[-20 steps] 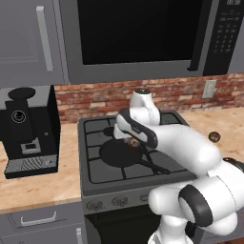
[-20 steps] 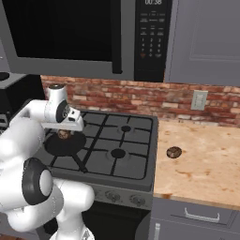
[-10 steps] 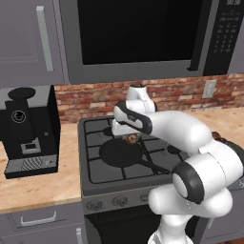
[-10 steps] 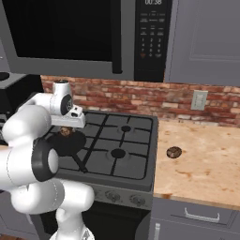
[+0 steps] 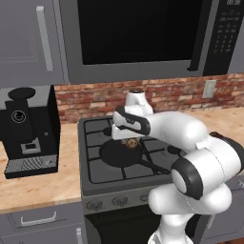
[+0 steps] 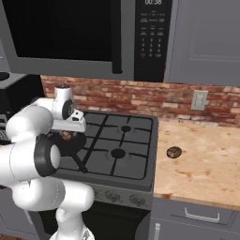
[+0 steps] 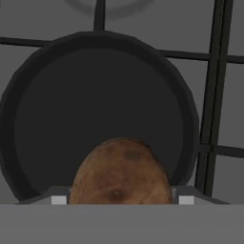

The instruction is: Put the potato and potato in the pan. Then turn on the front left burner and set the heat to medium.

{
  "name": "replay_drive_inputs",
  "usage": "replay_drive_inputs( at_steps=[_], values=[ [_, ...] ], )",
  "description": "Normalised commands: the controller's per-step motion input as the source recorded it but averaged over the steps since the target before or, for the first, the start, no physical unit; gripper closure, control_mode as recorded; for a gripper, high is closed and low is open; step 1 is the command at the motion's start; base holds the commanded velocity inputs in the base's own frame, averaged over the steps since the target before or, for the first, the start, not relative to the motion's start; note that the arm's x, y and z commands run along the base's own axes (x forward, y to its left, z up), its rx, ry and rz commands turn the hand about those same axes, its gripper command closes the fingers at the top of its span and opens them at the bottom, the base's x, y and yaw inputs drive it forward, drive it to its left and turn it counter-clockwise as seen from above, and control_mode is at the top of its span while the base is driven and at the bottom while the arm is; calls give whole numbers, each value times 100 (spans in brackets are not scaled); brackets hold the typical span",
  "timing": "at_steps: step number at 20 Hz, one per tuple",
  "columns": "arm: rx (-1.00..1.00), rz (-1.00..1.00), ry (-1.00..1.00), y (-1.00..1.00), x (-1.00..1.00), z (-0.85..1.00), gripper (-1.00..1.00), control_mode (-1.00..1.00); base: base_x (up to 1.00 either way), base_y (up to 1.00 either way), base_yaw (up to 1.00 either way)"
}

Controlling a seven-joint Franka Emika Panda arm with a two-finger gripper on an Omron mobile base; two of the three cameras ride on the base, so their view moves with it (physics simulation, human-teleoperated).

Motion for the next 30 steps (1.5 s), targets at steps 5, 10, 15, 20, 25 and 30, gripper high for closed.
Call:
replay_drive_inputs(
  at_steps=[5, 10, 15, 20, 25, 30],
  values=[
    [0, 0, 0, 1, 0, -31, 100, -100, 0, 0, 0],
    [0, 0, 0, 3, 0, -29, 100, -100, 0, 0, 0],
    [0, 0, 0, 1, 0, -20, 100, -100, 0, 0, 0],
    [0, 0, 0, 3, 0, -3, 100, -100, 0, 0, 0],
    [0, 0, 0, 0, 0, 0, -100, -100, 0, 0, 0],
    [0, 0, 0, 0, 0, 0, -100, -100, 0, 0, 0]
  ],
)
